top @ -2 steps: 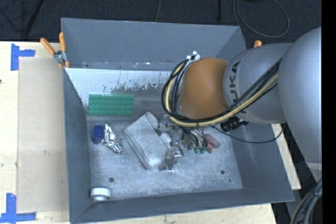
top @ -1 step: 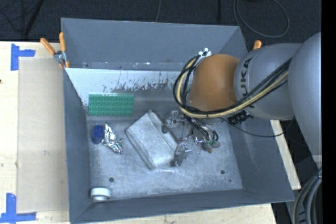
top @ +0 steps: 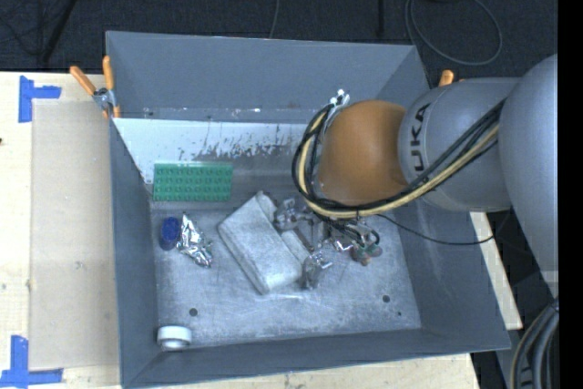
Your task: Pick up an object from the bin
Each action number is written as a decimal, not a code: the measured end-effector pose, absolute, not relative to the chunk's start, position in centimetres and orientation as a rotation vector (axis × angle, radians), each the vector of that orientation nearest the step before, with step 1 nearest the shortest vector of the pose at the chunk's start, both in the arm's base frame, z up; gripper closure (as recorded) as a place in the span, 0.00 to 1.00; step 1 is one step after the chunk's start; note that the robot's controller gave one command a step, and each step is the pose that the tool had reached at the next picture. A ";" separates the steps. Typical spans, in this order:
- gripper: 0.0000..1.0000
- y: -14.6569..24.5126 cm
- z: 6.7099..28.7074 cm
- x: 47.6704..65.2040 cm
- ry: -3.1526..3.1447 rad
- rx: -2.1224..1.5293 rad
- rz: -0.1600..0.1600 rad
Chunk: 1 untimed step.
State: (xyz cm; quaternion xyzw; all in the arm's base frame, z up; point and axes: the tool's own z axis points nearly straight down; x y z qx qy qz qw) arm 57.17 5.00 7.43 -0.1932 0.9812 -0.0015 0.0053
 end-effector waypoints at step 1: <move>1.00 4.8 7.3 56.7 3.095 -0.604 -0.004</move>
Offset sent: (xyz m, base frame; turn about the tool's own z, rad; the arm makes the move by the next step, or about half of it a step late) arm 0.0000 0.0000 0.0000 0.0000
